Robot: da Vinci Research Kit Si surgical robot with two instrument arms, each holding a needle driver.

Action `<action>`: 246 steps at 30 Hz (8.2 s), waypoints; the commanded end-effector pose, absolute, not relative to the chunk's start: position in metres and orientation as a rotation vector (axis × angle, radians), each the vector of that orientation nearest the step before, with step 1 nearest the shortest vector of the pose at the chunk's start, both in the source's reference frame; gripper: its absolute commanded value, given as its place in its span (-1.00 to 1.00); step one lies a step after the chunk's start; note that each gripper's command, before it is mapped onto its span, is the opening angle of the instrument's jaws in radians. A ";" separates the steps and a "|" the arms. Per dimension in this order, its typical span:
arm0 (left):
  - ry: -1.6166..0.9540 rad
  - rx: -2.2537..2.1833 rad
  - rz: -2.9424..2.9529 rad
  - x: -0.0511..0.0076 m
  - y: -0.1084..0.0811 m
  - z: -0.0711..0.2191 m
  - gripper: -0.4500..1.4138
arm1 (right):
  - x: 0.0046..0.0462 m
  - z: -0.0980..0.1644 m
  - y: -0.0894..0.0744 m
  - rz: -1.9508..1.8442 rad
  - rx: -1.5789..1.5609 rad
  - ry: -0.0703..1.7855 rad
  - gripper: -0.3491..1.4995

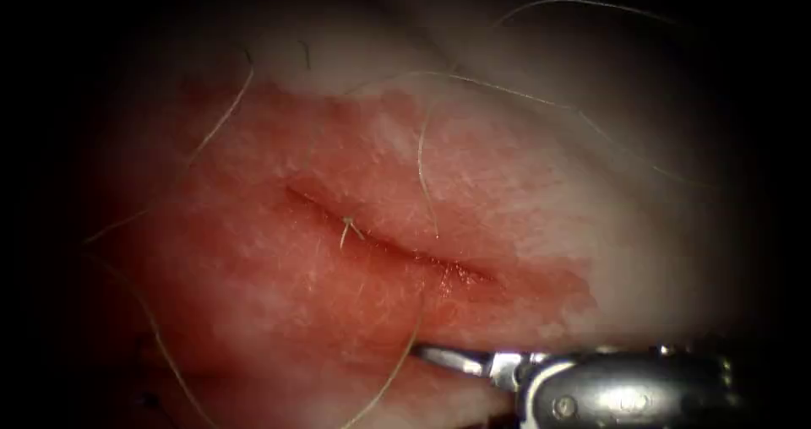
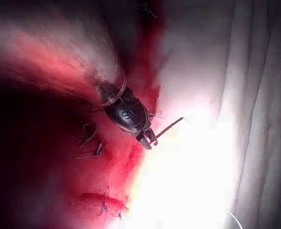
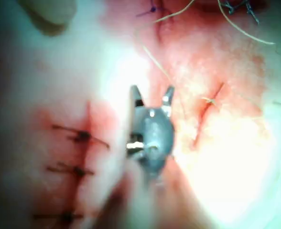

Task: Wound Closure

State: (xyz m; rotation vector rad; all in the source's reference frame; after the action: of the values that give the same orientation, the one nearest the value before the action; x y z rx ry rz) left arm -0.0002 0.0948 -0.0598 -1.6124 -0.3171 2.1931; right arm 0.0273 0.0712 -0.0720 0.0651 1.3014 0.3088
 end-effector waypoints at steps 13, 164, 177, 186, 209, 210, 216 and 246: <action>-0.317 -1.612 2.189 -0.0015 0.094 -0.059 -0.89 | 0.0259 -0.069 0.074 0.319 0.024 1.271 0.80; -0.336 -1.610 2.179 -0.0039 0.094 -0.057 -0.89 | 0.0350 -0.088 0.067 0.166 0.217 1.351 -1.00; -0.335 -1.611 2.180 -0.0040 0.093 -0.057 -0.89 | 0.0315 -0.089 0.071 0.224 0.107 1.352 0.78; -0.339 -1.613 2.182 -0.0041 0.093 -0.057 -0.89 | 0.0222 -0.082 0.077 0.299 0.031 1.331 0.85; -0.360 -1.608 2.191 -0.0044 0.093 -0.057 -0.89 | 0.0245 -0.066 0.075 0.214 -0.119 1.317 0.42; -0.360 -1.608 2.191 -0.0044 0.093 -0.057 -0.89 | 0.0248 -0.066 0.075 0.214 -0.121 1.317 0.42; -0.361 -1.609 2.191 -0.0044 0.093 -0.057 -0.89 | 0.0270 -0.065 0.075 0.185 -0.132 1.306 0.34; -0.365 -1.612 2.191 -0.0044 0.093 -0.057 -0.89 | 0.0316 -0.082 0.071 0.064 0.052 1.250 -1.00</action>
State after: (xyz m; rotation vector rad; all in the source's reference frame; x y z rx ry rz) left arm -0.0038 0.0937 -0.0575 -1.6109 -0.3623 2.1915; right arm 0.0305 0.0715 -0.0818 0.0499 1.2410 0.0669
